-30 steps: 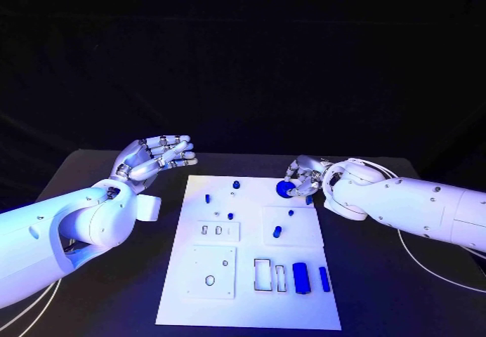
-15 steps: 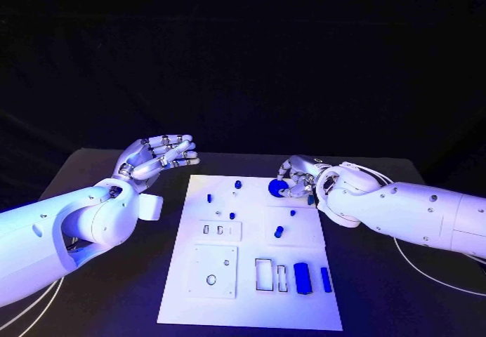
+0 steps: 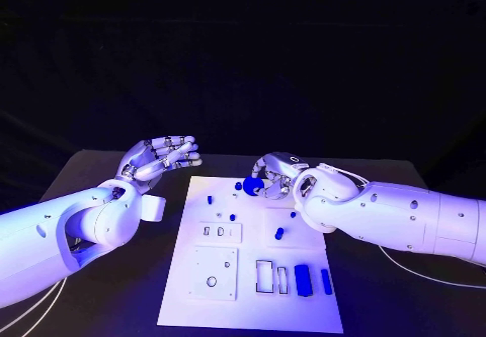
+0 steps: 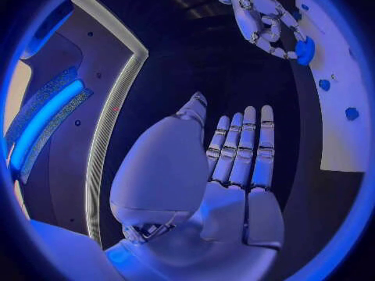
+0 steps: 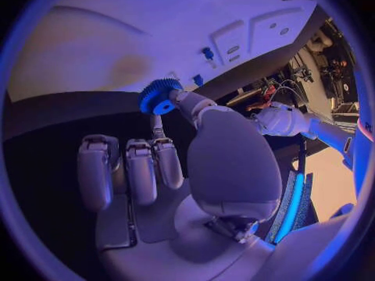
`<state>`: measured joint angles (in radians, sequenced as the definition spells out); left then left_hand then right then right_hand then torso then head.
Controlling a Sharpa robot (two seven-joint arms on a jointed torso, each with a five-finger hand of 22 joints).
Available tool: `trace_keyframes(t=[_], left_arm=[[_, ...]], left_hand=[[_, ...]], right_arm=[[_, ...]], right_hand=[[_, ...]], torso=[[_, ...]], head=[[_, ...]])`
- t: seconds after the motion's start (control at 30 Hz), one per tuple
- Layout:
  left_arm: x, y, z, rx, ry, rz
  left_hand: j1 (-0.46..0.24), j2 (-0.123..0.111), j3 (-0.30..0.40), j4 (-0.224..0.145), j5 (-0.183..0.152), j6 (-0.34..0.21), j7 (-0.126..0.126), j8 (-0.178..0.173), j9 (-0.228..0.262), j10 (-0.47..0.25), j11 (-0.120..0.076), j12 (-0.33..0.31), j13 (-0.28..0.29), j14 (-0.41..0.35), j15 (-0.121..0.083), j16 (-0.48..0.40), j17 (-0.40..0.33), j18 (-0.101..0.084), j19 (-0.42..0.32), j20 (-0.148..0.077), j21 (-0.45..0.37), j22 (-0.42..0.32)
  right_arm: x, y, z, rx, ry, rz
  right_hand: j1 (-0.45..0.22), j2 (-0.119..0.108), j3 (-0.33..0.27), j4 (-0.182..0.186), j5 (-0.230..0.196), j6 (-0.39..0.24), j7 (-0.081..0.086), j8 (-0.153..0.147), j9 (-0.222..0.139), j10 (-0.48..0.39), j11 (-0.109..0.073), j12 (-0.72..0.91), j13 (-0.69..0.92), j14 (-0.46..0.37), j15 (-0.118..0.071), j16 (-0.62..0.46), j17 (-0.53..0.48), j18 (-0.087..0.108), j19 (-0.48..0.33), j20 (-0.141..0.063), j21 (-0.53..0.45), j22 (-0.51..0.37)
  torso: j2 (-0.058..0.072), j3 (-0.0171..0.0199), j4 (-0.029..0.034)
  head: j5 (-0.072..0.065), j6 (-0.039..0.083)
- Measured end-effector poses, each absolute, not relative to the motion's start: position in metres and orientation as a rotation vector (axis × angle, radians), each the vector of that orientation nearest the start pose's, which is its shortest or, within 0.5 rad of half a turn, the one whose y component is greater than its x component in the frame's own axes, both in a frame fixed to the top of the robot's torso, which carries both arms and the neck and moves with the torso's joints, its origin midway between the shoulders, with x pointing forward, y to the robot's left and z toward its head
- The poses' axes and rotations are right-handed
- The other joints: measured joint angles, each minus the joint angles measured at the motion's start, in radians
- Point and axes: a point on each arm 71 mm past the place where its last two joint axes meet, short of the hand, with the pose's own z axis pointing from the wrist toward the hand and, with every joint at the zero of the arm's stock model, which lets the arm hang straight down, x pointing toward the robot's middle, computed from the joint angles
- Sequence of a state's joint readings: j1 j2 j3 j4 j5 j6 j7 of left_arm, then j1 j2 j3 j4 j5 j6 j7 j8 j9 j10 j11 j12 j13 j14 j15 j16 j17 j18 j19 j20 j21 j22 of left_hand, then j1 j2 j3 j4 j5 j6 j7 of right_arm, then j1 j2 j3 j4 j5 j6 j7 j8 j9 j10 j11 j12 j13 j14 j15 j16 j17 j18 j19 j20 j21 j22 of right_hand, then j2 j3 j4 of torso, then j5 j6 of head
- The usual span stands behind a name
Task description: Assemble the parts on the task board
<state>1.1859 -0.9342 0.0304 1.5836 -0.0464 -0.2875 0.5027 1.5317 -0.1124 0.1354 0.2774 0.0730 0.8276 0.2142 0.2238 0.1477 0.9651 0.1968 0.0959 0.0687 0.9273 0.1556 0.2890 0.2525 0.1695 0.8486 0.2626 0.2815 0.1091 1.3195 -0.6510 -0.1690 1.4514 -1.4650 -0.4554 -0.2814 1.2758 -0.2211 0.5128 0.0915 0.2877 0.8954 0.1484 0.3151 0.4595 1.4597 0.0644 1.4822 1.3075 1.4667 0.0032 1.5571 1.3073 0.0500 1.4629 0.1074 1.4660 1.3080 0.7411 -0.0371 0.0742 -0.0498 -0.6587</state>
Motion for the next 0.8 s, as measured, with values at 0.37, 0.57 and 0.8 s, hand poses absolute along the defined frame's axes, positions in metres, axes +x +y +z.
trace_keyframes(t=[0.37,0.57,0.8], left_arm=[[0.483,0.236,-0.145,-0.999,1.259,-1.63],[0.483,0.236,-0.145,-0.999,1.259,-1.63],[0.483,0.235,-0.145,-0.999,1.26,-1.632]], left_hand=[[0.0,0.0,0.0,0.0,0.0,0.0,0.0,0.0,0.0,0.0,0.0,0.0,0.0,0.0,0.0,0.0,0.0,0.0,0.0,0.0,0.0,0.0],[0.0,0.0,0.0,0.0,0.0,0.0,0.0,0.0,0.0,0.0,0.0,0.0,0.0,0.0,0.0,0.0,0.0,0.0,0.0,0.0,0.0,0.0],[0.0,0.0,0.0,0.0,0.0,0.0,0.0,0.0,0.0,0.0,0.0,0.0,0.0,0.0,0.0,0.0,0.001,0.0,0.0,0.0,0.0,0.0]], right_arm=[[0.497,-0.096,-0.175,-0.209,1.548,0.598],[0.498,-0.088,-0.181,-0.222,1.551,0.587],[0.501,-0.083,-0.187,-0.231,1.551,0.565]], right_hand=[[-0.002,0.0,0.003,-0.003,-0.002,0.0,0.0,-0.005,0.001,0.0,0.0,0.0,0.0,-0.004,-0.004,0.0,0.001,0.0,0.0,0.0,0.0,0.0],[-0.002,0.0,0.003,-0.003,-0.004,0.0,0.0,-0.003,0.003,0.0,0.0,0.0,0.0,-0.004,-0.004,0.0,0.001,0.0,0.0,0.0,0.007,0.0],[-0.002,0.0,0.005,-0.005,-0.004,0.0,0.0,-0.003,0.003,0.0,0.0,0.0,0.0,-0.004,-0.004,0.0,0.001,0.0,0.0,0.0,0.007,0.0]], torso=[[0.001,0.0,0.0013],[0.002,0.0001,0.0012],[0.002,0.0,0.0006]], head=[[-0.001,0.003],[-0.001,0.003],[0.002,0.001]])
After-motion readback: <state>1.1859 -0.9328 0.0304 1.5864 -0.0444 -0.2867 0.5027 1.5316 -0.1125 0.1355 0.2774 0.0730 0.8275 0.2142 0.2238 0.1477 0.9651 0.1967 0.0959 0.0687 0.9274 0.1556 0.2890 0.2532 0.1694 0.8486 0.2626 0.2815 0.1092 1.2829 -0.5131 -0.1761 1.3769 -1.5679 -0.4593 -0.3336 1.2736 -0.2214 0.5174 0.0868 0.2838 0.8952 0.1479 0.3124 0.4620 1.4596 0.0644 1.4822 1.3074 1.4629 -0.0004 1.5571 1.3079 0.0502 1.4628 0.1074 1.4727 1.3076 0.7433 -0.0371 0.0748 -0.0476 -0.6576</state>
